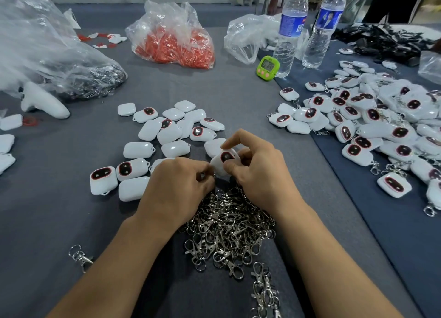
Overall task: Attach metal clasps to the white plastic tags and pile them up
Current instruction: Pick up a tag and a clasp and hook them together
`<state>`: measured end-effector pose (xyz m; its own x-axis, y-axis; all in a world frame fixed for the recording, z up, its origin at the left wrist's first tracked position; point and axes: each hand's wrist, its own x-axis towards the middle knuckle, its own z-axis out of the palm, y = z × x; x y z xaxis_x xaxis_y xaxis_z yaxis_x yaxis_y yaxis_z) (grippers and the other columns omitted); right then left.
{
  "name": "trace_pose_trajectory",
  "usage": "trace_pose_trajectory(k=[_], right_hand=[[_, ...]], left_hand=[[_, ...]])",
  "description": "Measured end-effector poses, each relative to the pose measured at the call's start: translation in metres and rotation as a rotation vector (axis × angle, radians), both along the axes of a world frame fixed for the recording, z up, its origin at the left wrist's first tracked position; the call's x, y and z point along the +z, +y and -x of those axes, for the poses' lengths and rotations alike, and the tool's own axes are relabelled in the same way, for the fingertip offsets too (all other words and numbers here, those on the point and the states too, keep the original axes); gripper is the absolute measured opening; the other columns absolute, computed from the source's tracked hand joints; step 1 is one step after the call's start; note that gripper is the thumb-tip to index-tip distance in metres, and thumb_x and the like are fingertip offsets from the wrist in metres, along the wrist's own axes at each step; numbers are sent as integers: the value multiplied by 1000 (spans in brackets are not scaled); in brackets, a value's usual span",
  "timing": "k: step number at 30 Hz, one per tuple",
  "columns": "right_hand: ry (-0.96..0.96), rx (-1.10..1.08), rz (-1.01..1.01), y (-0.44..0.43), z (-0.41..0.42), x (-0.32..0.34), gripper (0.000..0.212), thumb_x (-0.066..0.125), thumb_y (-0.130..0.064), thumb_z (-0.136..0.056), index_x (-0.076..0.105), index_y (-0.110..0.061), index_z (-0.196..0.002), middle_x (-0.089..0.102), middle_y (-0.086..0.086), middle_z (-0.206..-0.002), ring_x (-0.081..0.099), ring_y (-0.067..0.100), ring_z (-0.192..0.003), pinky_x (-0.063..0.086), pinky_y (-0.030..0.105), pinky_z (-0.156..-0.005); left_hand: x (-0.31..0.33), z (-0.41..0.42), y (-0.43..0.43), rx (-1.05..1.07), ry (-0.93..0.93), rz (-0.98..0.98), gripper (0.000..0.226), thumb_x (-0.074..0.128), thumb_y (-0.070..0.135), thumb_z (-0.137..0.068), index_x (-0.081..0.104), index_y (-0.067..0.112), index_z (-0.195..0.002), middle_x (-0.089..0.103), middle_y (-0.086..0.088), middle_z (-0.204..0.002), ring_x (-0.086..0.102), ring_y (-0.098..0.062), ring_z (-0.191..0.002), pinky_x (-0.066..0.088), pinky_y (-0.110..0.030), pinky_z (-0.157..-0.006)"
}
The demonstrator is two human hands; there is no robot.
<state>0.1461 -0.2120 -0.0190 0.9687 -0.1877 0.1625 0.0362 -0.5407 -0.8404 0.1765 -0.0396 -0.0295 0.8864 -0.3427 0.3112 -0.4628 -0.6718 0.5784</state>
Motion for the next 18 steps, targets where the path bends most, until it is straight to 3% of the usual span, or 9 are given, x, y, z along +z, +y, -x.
trace_pose_trajectory(k=[3, 6, 9, 18], right_hand=[[-11, 7, 38, 1, 1, 0, 22, 69, -19, -93, 61, -39, -97, 63, -11, -66, 52, 8, -58, 44, 30, -57], [-13, 7, 44, 2, 1, -1, 23, 68, -18, -93, 60, -39, -97, 65, -11, -67, 51, 7, -57, 42, 29, -56], [7, -21, -27, 0, 0, -2, 23, 69, -16, -92, 62, -38, -94, 67, -3, -68, 56, 11, -57, 45, 29, -56], [47, 12, -57, -7, -3, -2, 21, 70, -13, -91, 65, -33, -94, 60, -4, -55, 48, 7, -48, 38, 22, -49]], left_hand=[[0, 2, 0, -4, -32, -7, 38, 79, 29, -77, 64, 47, -107, 68, 5, -63, 59, -13, -55, 54, -35, -57], [-1, 2, 1, 4, -45, -33, 15, 80, 27, -78, 76, 34, -91, 69, 4, -65, 61, -17, -59, 54, -37, -58], [0, 1, -1, 7, -29, -70, 4, 77, 29, -78, 76, 27, -82, 66, 2, -63, 59, -19, -62, 51, -39, -61], [2, -1, 0, 13, 17, -48, 3, 75, 30, -81, 76, 27, -80, 61, 5, -56, 55, -13, -60, 42, -27, -54]])
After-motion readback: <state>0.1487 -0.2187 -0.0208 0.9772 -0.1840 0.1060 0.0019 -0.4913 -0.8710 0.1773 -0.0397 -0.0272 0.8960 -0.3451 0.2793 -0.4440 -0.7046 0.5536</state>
